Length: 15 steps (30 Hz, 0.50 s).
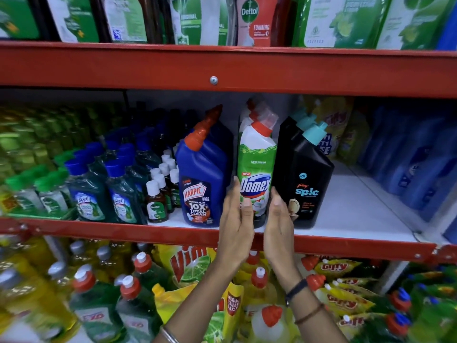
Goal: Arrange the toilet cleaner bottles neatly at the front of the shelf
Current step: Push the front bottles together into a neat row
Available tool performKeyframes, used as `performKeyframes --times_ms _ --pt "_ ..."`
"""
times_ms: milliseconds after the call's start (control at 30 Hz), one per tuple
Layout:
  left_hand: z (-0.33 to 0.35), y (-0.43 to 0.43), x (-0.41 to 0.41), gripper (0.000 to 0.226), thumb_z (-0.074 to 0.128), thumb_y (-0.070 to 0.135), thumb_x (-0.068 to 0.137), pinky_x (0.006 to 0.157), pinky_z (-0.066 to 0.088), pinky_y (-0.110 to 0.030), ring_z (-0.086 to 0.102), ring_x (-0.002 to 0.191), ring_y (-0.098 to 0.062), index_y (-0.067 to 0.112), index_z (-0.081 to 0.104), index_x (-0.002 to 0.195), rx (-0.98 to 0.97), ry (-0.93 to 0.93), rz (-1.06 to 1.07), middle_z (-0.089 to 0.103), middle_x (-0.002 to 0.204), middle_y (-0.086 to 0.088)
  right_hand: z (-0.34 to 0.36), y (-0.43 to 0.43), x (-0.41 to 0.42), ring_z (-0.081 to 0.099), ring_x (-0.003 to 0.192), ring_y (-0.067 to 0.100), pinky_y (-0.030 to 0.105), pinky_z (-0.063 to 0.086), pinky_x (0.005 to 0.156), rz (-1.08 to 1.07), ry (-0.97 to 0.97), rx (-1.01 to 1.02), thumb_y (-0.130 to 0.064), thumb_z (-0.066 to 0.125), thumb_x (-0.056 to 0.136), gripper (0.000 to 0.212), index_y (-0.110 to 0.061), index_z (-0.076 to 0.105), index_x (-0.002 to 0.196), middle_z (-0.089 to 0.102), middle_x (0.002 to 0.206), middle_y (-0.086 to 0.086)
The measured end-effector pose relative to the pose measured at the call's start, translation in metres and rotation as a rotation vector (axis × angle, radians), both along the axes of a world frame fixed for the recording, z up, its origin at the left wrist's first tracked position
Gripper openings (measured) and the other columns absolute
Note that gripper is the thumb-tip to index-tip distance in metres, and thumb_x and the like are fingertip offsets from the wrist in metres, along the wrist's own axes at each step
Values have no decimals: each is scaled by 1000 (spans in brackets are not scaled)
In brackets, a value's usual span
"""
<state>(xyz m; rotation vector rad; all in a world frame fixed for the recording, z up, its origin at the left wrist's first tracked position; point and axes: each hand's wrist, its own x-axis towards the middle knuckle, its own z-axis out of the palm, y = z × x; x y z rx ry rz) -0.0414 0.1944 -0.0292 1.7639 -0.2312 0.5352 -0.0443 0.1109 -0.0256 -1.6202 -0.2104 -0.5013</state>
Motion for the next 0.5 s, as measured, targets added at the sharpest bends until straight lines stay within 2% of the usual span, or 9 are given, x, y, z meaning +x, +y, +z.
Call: performKeyframes --times_ms 100,200,267,367,433,500 --pt "-2 9 -20 54 23 61 93 113 33 -25 34 138 1 38 34 140 -19 -167 77 39 146 18 -11 19 -18 38 125 -12 1 29 97 -81 -107 -26 -68 21 88 62 -32 44 133 47 135 -11" --pt "-8 31 -30 55 24 51 97 110 32 -18 37 137 -3 21 43 139 -93 -315 196 44 145 11 -20 43 -30 34 136 -3 16 30 109 102 -90 -23 -71 23 85 67 -33 40 138 41 146 -13" --pt "-8 50 -26 50 22 52 97 112 29 -19 33 139 0 32 39 139 -155 -273 256 39 147 16 -19 56 -27 26 140 -6 26 26 117 193 -13 -4 -79 23 80 69 -45 31 139 31 153 -18" --pt "-2 73 -14 46 18 55 95 116 29 -35 29 138 4 47 30 139 -213 -100 277 31 147 23 -12 74 -15 19 142 -7 31 20 120 235 70 70 -88 23 70 70 -56 21 133 21 157 -18" --pt "2 83 -8 48 17 54 97 116 31 -38 32 132 7 44 28 142 -204 -27 259 30 145 22 -11 82 -5 21 143 -4 35 20 121 225 103 120 -91 23 66 84 -48 20 139 21 158 -15" --pt "5 89 -4 50 19 52 95 112 36 -35 36 132 0 42 28 143 -203 11 210 33 146 19 -11 86 4 26 141 -1 33 24 119 214 136 165 -93 24 63 99 -37 23 145 26 157 -12"
